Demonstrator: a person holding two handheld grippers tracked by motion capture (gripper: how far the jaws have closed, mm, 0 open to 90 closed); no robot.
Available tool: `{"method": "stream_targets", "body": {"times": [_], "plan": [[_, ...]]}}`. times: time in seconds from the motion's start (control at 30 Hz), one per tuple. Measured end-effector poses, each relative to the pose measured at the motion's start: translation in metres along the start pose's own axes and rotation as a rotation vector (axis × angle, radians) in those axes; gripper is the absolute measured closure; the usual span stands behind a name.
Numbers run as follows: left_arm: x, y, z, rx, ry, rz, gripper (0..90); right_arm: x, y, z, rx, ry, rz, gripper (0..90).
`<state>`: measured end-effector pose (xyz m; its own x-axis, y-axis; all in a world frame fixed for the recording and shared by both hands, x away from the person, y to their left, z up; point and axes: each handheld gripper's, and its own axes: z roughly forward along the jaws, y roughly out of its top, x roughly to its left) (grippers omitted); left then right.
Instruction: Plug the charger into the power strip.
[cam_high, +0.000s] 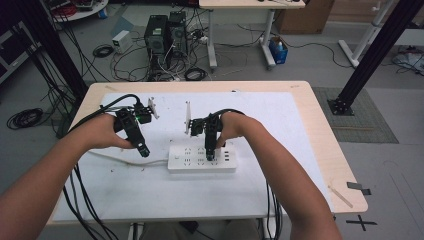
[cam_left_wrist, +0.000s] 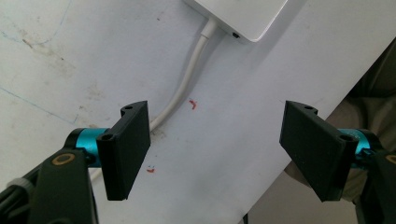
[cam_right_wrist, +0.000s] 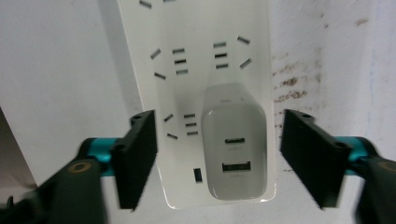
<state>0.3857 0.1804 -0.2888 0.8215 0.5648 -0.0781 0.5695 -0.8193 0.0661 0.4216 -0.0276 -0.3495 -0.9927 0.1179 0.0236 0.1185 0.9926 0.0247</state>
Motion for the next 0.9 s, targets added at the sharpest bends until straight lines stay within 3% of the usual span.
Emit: {"method": "stream_targets", "body": {"times": [0.07,0.3,0.33,0.37,0.47,0.9], "plan": [[-0.001,0.0,0.0,-0.005,0.003,-0.002,24.8,0.0,-0.002,-0.002,-0.001,0.019,-0.003,22.2],[0.0,0.002,0.001,-0.005,0.003,-0.005,24.8,0.004,-0.007,-0.015,-0.009,0.017,0.025,20.9],[-0.001,0.003,0.001,-0.001,0.0,-0.003,24.8,0.005,-0.008,-0.018,-0.021,0.022,0.047,20.9],[-0.001,0.003,0.001,-0.005,0.001,-0.008,24.8,0.005,-0.012,-0.024,-0.033,0.016,0.065,16.2],[-0.001,0.004,0.0,-0.005,-0.001,-0.001,24.8,0.006,-0.019,-0.03,-0.031,-0.004,0.102,15.1],[-0.002,0.002,-0.007,-0.02,-0.009,0.007,24.8,0.02,-0.05,-0.06,-0.05,-0.03,0.146,13.6]]}}
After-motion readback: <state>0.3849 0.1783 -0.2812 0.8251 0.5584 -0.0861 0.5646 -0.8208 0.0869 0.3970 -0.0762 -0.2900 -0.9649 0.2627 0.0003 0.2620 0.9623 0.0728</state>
